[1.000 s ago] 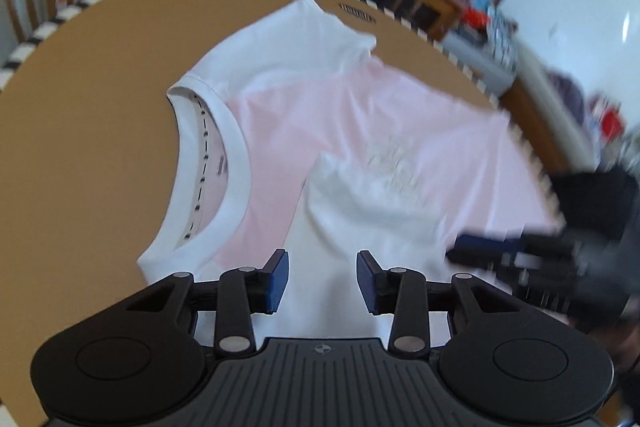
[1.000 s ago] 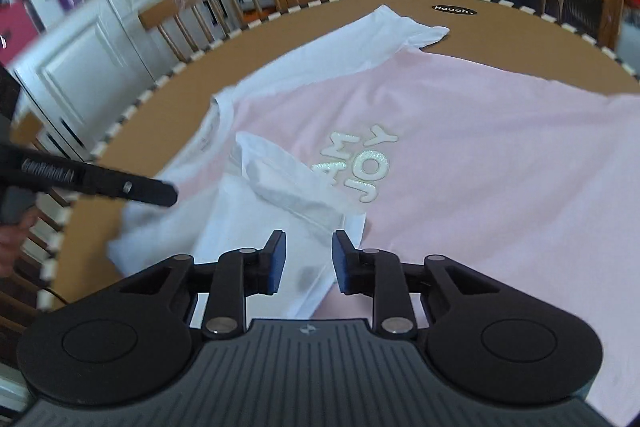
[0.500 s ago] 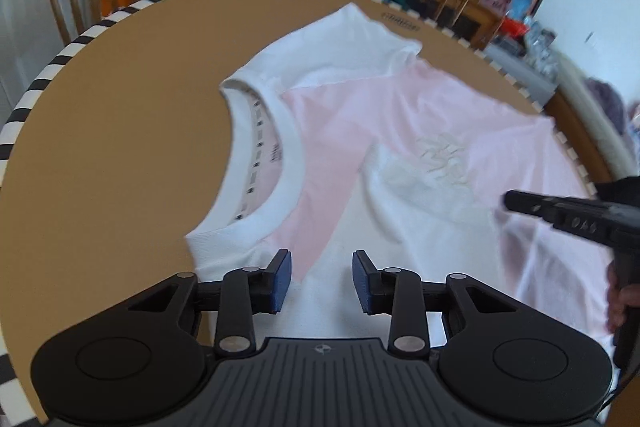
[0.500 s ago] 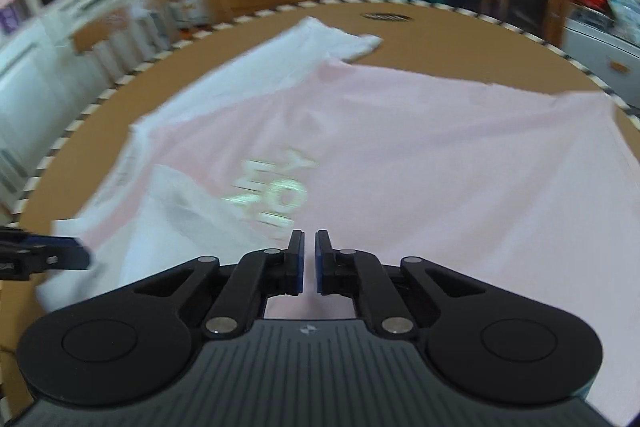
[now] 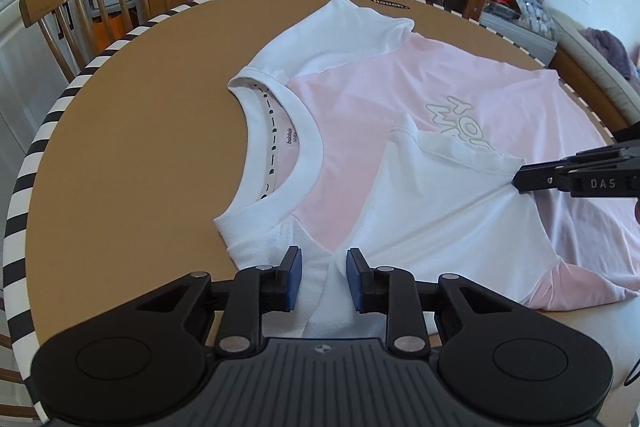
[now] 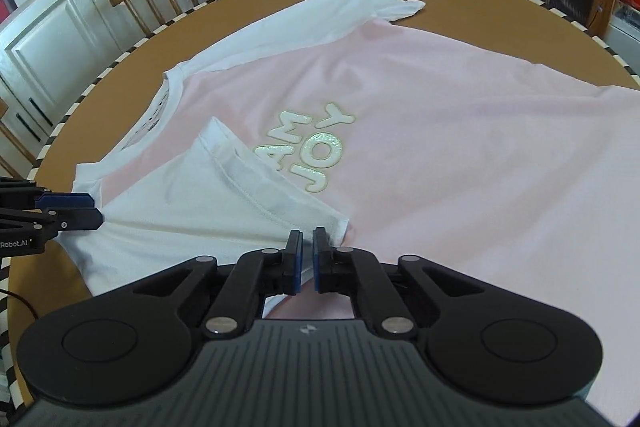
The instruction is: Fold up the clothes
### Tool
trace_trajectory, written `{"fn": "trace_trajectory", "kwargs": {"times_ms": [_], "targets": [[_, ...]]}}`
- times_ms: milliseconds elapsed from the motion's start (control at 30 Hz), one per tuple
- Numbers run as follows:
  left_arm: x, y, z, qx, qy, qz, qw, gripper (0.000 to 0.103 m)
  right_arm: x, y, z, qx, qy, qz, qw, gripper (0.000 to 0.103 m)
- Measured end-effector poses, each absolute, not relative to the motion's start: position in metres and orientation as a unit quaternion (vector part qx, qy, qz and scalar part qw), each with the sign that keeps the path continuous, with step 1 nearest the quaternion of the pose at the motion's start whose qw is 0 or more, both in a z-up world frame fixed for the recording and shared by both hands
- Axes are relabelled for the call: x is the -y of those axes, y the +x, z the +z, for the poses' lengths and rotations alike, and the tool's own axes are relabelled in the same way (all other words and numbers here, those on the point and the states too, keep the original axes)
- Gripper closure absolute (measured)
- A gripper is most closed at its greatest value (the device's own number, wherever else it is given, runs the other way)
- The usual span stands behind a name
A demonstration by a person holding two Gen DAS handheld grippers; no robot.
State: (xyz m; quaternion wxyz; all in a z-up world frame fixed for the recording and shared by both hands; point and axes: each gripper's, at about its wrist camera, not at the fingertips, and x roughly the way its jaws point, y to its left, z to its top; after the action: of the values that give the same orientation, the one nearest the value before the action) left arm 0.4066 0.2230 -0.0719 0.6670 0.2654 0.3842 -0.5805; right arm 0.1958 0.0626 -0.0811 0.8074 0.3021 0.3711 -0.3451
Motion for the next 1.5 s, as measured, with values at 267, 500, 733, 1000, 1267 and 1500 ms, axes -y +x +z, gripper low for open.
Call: {"fn": "trace_trajectory", "kwargs": {"times_ms": [267,500,733,1000,1267,1500], "targets": [[-0.157,0.457,-0.017,-0.401,0.203,-0.622,0.642,0.053,0.037,0.171,-0.043,-0.235,0.407,-0.367,0.803,0.064],[0.022,0.511,-0.009,-0.385,0.186,-0.66,0.618,0.058,0.176,0.179,-0.069,-0.159,0.528,-0.403,0.731,0.066],[0.153,0.546,-0.039,-0.428,0.181,-0.665,0.585,0.064,0.231,0.202,-0.102,-0.177,0.544,-0.409,0.711,0.066],[0.223,0.554,-0.079,-0.456,0.196,-0.656,0.568,0.077,0.253,0.209,-0.117,-0.172,0.567,-0.388,0.706,0.07],[0.246,0.559,-0.097,-0.476,0.216,-0.656,0.543,0.08,0.258,0.215,-0.12,-0.173,0.573,-0.37,0.711,0.076],[0.249,0.562,-0.095,-0.453,0.237,-0.661,0.548,0.074,0.26,0.214,-0.121,-0.17,0.579,-0.37,0.707,0.077]]}}
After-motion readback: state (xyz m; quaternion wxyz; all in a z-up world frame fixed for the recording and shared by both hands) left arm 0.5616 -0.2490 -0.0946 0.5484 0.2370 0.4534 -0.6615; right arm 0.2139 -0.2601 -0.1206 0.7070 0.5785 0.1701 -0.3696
